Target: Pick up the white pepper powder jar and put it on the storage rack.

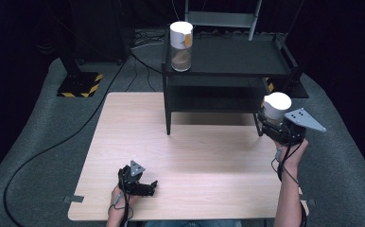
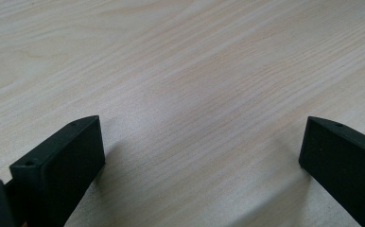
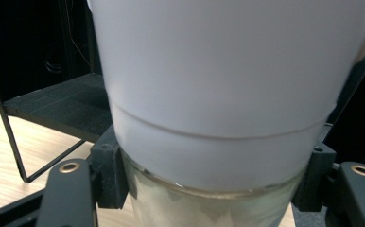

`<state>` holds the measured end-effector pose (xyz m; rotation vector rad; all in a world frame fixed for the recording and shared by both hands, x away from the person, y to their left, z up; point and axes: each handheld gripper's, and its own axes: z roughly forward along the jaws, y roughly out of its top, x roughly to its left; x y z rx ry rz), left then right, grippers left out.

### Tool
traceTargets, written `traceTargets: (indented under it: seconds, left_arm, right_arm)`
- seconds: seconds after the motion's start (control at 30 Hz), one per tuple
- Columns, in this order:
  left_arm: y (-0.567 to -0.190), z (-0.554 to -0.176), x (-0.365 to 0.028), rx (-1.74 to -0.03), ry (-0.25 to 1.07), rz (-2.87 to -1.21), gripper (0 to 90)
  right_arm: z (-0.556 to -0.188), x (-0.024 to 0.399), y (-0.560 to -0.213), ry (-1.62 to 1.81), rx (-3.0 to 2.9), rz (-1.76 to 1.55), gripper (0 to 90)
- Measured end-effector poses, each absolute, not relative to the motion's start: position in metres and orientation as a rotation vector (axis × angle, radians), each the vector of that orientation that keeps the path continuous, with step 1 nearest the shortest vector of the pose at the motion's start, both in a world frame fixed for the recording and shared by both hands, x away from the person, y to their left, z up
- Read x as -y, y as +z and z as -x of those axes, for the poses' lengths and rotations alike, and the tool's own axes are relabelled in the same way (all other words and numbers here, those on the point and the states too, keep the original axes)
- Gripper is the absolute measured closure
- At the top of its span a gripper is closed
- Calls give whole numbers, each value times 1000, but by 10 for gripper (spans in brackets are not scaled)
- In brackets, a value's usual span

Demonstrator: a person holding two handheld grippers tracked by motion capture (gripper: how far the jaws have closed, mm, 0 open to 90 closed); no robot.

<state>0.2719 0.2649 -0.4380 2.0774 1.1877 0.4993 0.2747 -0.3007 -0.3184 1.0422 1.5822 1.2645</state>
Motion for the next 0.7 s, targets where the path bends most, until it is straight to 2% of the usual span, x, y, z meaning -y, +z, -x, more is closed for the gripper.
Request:
traceTargets:
  seconds: [0.7]
  left_arm:
    - [-438,-272,-265,-1187,499,-2077,5]
  right_arm:
    - [-287,302,-295,1274,-1564,-1036,300]
